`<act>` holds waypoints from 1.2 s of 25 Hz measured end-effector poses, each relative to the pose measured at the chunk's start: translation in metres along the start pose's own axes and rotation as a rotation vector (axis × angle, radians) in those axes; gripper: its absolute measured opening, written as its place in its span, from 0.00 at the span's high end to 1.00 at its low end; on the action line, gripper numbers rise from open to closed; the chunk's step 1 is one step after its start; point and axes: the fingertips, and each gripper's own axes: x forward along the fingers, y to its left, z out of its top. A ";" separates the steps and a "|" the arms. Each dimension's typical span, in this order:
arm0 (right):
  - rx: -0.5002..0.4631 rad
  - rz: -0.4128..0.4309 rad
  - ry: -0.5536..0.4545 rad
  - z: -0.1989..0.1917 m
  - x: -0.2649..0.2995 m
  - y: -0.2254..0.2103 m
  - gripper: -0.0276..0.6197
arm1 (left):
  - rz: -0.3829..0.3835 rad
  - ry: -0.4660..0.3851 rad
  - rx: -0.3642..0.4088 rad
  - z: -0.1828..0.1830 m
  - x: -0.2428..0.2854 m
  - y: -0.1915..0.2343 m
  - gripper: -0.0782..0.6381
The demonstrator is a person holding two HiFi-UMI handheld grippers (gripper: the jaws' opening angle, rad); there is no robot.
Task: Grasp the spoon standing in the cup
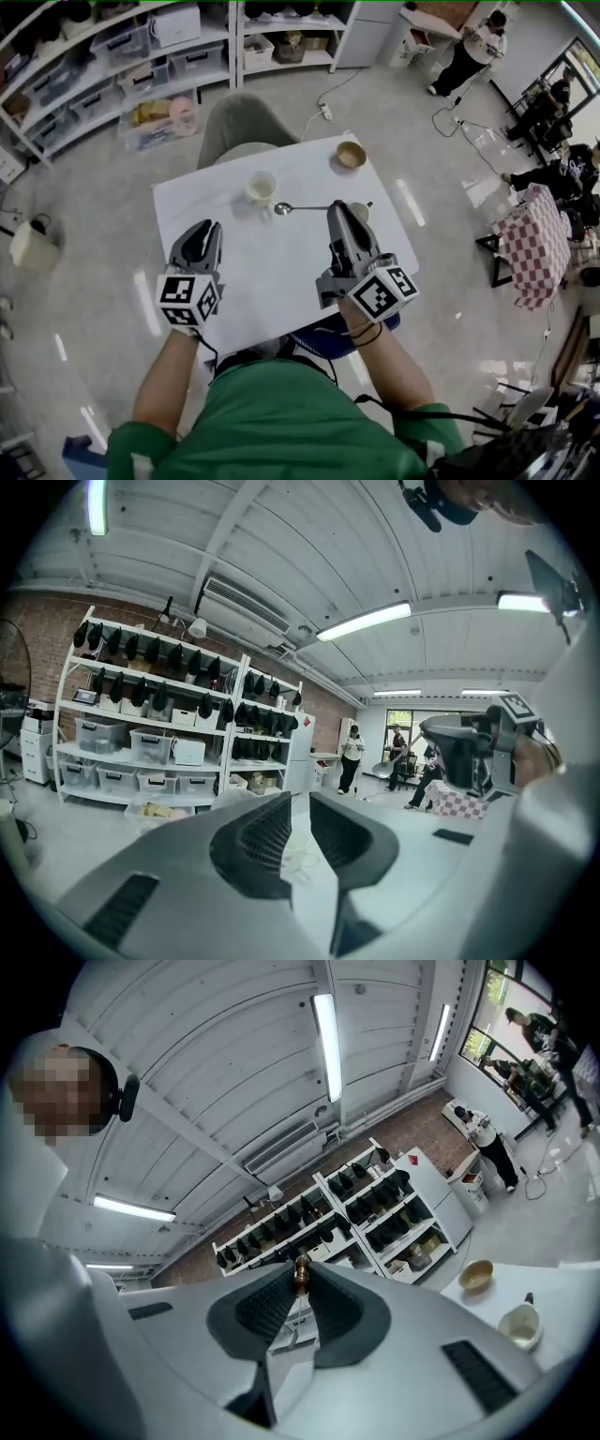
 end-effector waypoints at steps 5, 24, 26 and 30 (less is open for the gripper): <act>-0.039 0.004 0.006 0.011 -0.012 0.005 0.86 | -0.022 -0.014 -0.012 0.007 0.002 -0.012 0.79; -0.081 0.009 0.009 0.013 -0.014 0.015 0.86 | -0.036 -0.021 -0.030 0.010 -0.002 -0.006 0.79; -0.086 0.015 0.007 0.014 -0.014 0.016 0.86 | -0.034 -0.028 -0.027 0.012 -0.003 -0.006 0.79; -0.118 0.037 0.001 0.017 -0.013 0.024 0.86 | -0.035 -0.041 -0.028 0.015 -0.004 -0.007 0.79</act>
